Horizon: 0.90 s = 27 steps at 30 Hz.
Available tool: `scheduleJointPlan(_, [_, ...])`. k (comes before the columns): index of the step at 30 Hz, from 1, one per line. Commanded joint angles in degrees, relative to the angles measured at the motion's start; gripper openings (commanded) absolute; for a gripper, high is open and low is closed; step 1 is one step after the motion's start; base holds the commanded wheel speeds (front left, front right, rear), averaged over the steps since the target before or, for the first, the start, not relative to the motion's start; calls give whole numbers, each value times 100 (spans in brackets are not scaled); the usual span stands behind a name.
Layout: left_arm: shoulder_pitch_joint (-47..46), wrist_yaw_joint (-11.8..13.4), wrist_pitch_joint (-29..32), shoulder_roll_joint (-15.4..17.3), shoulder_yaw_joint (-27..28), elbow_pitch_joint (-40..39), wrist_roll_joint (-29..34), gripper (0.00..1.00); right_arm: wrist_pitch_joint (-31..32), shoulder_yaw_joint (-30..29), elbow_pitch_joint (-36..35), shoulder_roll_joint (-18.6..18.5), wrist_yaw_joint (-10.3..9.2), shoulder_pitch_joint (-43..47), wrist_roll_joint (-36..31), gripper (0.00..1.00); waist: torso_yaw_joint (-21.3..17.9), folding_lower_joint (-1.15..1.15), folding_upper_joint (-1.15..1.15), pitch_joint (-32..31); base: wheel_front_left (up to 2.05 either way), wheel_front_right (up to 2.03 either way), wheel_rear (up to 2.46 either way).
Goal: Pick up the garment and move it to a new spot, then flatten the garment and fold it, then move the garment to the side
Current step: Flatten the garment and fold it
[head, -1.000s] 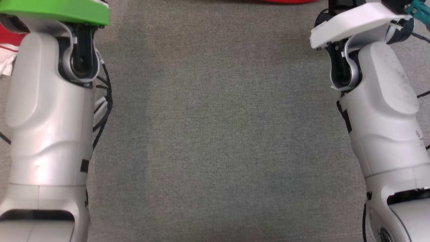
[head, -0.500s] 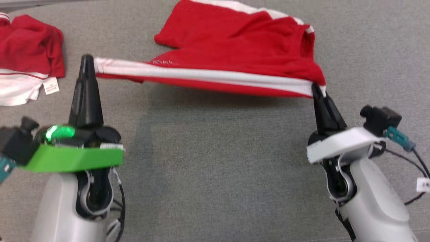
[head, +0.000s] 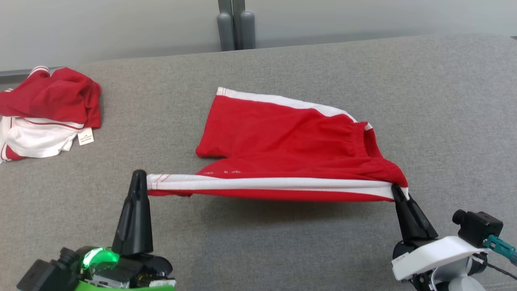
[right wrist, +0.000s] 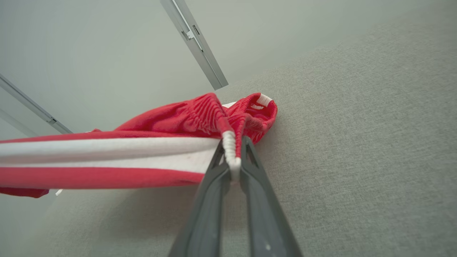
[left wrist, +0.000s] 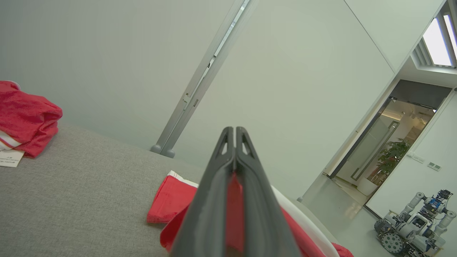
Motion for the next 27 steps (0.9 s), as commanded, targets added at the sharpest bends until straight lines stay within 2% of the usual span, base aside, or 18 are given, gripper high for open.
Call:
scheduleJointPlan(1, [168, 21, 10, 66, -19, -94, 27, 0, 109, -69, -155, -32, -24, 216, -45, 0, -53, 1, 0, -86, 0, 0, 0])
scheduleJointPlan(6, [414, 58, 123, 94, -121, -108, -4, 0, 444, -102, -533, 130, -18, 588, 46, 0, -130, 1, 0, -86, 0, 0, 0])
scheduleJointPlan(14, [-179, 35, 96, 107, -105, 615, -113, 0, 559, 89, -343, 350, -16, 440, 245, 0, -201, 1, 0, 95, 0, 0, 0])
scheduleJointPlan(21, [-1449, 14, 109, 244, -173, 1619, -179, 0, 438, 92, -65, 428, -16, -137, 794, 0, -303, 1, 0, 414, 0, 0, 0])
scheduleJointPlan(27, [-2778, 5, 77, 327, -365, 2889, -77, 0, 95, 166, 569, 444, -16, -964, 1192, 0, -494, 1, 0, 852, 0, 0, 0])
